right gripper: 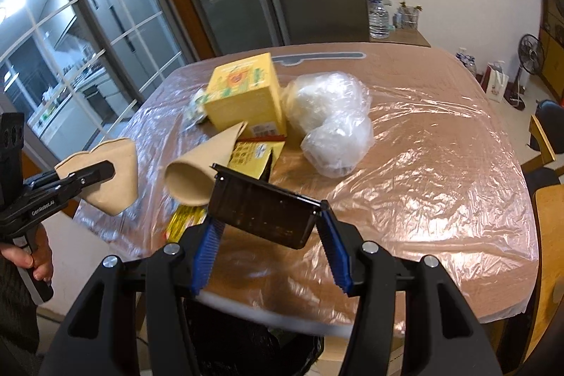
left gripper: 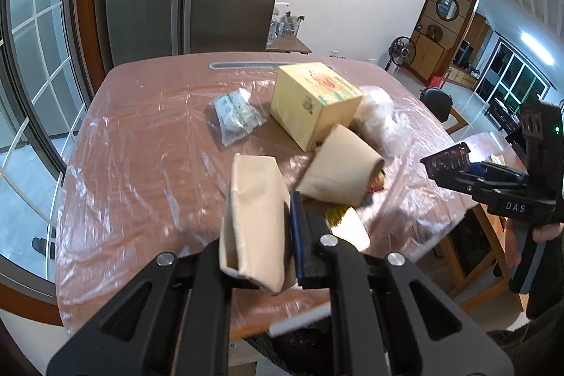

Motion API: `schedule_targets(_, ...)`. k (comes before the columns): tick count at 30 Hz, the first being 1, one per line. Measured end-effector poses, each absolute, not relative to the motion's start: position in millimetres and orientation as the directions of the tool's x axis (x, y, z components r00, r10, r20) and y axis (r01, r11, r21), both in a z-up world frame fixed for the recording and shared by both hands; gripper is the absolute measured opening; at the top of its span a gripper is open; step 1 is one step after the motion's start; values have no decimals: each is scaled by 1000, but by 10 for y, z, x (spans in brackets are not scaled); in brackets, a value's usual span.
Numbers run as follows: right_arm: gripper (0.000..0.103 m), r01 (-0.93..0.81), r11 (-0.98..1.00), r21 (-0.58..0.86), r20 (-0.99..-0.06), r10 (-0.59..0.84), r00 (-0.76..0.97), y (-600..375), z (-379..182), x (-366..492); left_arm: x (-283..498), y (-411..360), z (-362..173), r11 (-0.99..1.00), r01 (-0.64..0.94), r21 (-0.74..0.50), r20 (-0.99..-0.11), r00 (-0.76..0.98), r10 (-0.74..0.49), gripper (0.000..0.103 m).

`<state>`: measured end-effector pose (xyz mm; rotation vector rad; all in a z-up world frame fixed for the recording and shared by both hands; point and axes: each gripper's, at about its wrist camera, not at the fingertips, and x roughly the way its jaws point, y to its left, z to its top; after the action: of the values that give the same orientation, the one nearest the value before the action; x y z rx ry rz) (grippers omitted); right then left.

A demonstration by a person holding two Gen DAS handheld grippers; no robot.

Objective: Collect trash
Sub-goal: 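Carry the paper cone with the left tool while the right tool carries the black tray over the bin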

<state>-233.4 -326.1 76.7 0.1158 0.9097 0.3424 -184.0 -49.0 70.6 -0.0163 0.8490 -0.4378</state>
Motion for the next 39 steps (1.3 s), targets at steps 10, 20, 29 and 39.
schedule_targets(10, 53, -326, 910, 256, -765, 397, 507, -3203, 805, -2702, -2283, -544, 741, 885, 416, -208, -730, 536, -424, 13)
schedule_targets(20, 53, -370, 885, 282, -784, 435, 443, -3121, 752, -2995, -2594, -713, 758, 841, 494, -221, -747, 469, -472, 13)
schedule_targets(29, 53, -387, 877, 286, -819, 433, 376, -3059, 565, -3210, -2790, -849, 552, 814, 530, -236, -784, 392, -482, 13)
schedule_targets(39, 53, -403, 883, 241, -859, 387, 335, -3013, 302, -3305, -2874, -990, 104, 803, 558, -208, -843, 314, -436, 13)
